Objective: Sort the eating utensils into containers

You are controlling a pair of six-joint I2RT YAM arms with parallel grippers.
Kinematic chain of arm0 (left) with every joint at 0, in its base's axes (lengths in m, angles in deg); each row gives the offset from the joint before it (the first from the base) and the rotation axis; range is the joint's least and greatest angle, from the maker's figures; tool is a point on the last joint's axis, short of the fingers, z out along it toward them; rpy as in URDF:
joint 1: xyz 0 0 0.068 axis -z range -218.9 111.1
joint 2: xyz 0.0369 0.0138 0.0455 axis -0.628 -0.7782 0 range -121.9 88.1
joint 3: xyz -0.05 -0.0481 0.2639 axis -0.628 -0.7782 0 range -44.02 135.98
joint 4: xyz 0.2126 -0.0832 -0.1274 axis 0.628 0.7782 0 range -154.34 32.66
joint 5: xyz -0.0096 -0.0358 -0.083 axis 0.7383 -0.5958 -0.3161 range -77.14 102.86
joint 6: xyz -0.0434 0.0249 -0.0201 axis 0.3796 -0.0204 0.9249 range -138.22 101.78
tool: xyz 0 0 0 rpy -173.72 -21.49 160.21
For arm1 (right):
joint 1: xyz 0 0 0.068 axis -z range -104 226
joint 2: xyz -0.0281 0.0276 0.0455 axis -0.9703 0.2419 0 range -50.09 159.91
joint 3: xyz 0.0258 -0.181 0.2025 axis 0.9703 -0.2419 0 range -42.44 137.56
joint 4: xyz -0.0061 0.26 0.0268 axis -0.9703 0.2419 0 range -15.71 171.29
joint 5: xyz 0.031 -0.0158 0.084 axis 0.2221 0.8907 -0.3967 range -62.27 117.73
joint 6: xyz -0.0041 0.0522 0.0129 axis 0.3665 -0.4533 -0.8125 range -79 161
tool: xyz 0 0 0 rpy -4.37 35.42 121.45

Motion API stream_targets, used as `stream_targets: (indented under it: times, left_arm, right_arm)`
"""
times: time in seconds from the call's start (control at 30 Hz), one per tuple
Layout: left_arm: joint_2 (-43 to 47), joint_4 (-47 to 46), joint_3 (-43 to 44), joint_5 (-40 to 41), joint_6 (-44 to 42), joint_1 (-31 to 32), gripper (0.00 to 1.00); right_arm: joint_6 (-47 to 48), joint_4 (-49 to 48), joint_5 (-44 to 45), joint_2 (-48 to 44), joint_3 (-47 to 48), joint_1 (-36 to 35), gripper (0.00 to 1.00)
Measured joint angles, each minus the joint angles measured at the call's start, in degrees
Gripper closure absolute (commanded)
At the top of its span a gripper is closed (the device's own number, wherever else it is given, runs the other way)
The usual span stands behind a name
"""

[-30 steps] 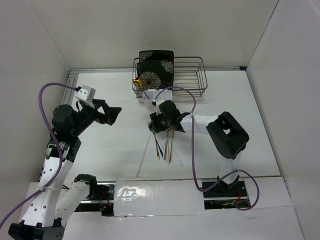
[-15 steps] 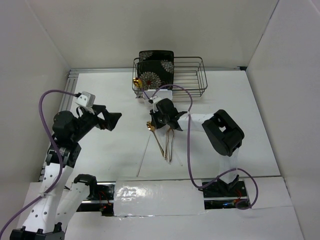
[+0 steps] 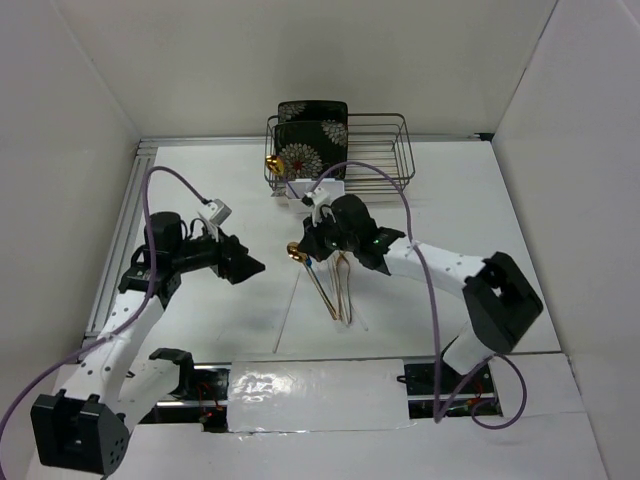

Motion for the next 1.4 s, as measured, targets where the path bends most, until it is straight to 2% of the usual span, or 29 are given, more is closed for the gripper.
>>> stream_targets:
  times: [0.17, 0.33, 0.43, 0.67, 0.87, 1.0, 1.17, 1.2, 1.23, 1.3, 1.4]
  left_arm:
    - [-2.1, -0.3, 0.1, -5.3, -0.8, 0.2, 0.11]
    - [-6.0, -0.9, 2.3, -9.2, -2.4, 1.6, 0.14]
    - [-7.9, -0.9, 3.5, -10.6, -3.4, 2.3, 0.19]
    - [-8.6, -0.9, 4.1, -11.6, -4.7, 3.1, 0.37]
    - [-8.9, -0.9, 4.2, -11.6, -5.0, 3.2, 0.44]
    - [-9.9, -0.7, 4.7, -12.7, -6.0, 3.3, 0.58]
    - [-11.8, -0.3, 6.4, -14.5, -7.1, 3.6, 0.68]
    - [-11.9, -0.2, 6.6, -14.9, -7.3, 3.6, 0.91]
    - [-11.9, 0.1, 6.8, -15.2, -7.1, 3.7, 0.96]
    - [-12.1, 0.1, 7.0, -15.2, -7.4, 3.7, 1.0]
    - [-12.5, 0.1, 7.0, -15.4, -7.5, 3.7, 1.0]
  right_arm:
    - [0.2, -0.2, -3.9, -7.7, 0.6, -3.7, 1.0]
    - [0.7, 0.2, -6.2, -9.0, 2.1, -5.6, 1.0]
    - [1.3, 0.7, -6.9, -9.0, 2.4, -5.7, 1.0]
    - [1.4, 1.1, -7.2, -9.1, 3.5, -6.4, 1.0]
    - [1.4, 1.3, -7.8, -9.4, 4.7, -7.9, 1.0]
    - [1.8, 1.4, -7.7, -9.5, 5.0, -8.6, 1.0]
    - [1.9, 1.4, -6.9, -9.5, 5.0, -8.7, 1.0]
    - [2.0, 1.4, -6.7, -9.5, 5.0, -8.7, 1.0]
    - [2.0, 1.4, -6.6, -9.5, 5.0, -8.7, 1.0]
    - [2.2, 1.5, -6.4, -9.5, 5.0, -8.9, 1.0]
    - [2.2, 1.9, -5.6, -9.5, 5.0, -9.1, 1.0]
